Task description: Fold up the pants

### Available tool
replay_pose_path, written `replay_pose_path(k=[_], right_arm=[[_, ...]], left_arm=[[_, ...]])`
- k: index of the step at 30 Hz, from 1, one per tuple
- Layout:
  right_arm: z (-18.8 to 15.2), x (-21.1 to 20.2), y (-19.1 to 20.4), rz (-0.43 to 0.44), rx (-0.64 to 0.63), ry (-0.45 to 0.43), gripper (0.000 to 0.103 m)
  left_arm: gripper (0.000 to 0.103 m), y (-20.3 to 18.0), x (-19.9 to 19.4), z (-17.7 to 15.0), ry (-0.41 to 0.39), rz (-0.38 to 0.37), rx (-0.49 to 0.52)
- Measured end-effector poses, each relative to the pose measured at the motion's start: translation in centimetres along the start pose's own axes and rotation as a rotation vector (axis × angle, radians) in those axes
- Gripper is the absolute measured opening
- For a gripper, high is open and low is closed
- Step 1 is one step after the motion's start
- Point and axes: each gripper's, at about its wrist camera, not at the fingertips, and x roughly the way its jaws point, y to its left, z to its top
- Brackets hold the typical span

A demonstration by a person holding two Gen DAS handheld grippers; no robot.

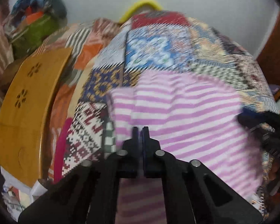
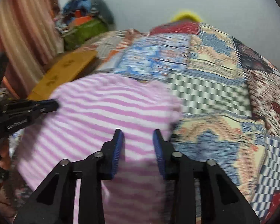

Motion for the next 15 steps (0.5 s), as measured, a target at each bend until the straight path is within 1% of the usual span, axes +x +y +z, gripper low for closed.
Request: replay_pose_path(k=[2, 3, 5, 7, 9, 12, 13, 15], right_arm=[[-0.4, -0.7, -2.1, -0.063, 0.034, -0.018, 0.027], [-0.4, -1.4, -2.9, -0.077, 0.046, -0.029, 0.027], [-0.5, -2.9, -4.0, -0.091, 0.061, -0.052, 0.027], [-0.8, -5.2, -4.5, -0.08, 0.068, -0.087, 0.029], [-1.0, -8.0, -4.3, -0.075, 0.058, -0.134, 0.03], [-1.4, -12.2, -3.0, -0.059, 0.024, -0.208, 0.03], [-1.6, -13.9, -2.4, -0.045, 0.014, -0.233, 0.03], [-1.9, -16.7, -1.3, -0.013, 0.001, -0.281, 0.03]], left_arm=[[0.002, 1.2, 0.0, -0.1, -0.009, -0.01, -0.045], [0.002, 1.6, -0.3, -0.2, -0.016, -0.015, -0.06], [0.002, 2.1, -1.7, -0.3, -0.041, -0.001, -0.081], [0.002, 2.4, -3.6, -0.6, -0.071, -0.026, -0.094], [0.002, 2.2, -6.4, -1.2, -0.118, -0.039, -0.096], [0.002, 1.1, -10.7, -2.1, -0.191, -0.041, -0.063], [0.002, 0.4, -12.8, -2.7, -0.222, -0.048, -0.046], [0.003, -0.8, -15.7, -3.4, -0.265, -0.064, -0.025]])
